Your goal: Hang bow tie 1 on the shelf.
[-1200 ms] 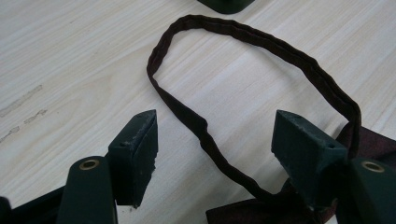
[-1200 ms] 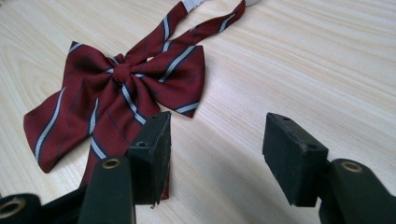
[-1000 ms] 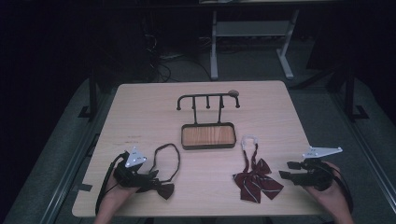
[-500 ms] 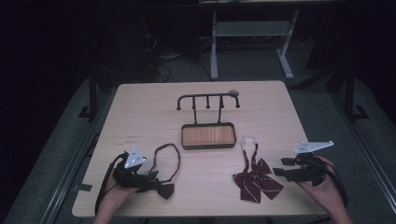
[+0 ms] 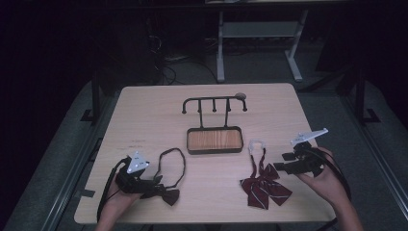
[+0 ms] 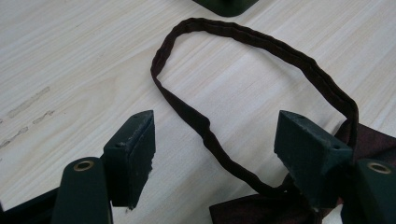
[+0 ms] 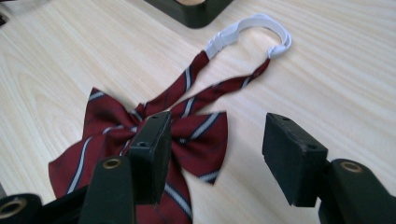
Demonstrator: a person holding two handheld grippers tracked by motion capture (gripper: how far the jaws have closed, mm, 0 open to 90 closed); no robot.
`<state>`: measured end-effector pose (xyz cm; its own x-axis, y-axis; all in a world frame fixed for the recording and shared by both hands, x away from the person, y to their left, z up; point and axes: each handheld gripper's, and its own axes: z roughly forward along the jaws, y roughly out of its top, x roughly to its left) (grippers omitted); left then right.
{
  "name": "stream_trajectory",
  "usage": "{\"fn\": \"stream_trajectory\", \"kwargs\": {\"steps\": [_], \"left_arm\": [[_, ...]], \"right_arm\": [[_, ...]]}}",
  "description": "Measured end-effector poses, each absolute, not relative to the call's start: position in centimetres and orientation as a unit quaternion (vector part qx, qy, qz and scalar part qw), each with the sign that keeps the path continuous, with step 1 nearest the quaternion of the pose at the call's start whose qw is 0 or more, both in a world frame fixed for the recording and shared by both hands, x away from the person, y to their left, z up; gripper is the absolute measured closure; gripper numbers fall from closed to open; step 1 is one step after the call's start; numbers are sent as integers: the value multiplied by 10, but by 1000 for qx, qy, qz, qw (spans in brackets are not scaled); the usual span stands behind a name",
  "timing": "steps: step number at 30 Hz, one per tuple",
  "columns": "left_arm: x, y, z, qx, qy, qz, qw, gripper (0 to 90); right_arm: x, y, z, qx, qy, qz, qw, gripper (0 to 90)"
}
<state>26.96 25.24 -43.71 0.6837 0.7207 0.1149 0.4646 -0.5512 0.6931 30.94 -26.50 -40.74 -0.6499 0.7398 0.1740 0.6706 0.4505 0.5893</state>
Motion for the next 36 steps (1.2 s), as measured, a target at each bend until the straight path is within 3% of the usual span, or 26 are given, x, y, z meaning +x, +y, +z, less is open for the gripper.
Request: {"fn": "stream_trajectory", "kwargs": {"steps": [36], "left_arm": [[270,259,-435,856,348,200,326,294]], "right_arm": [[392,-223,-416,450,857,248,35,481]]}}
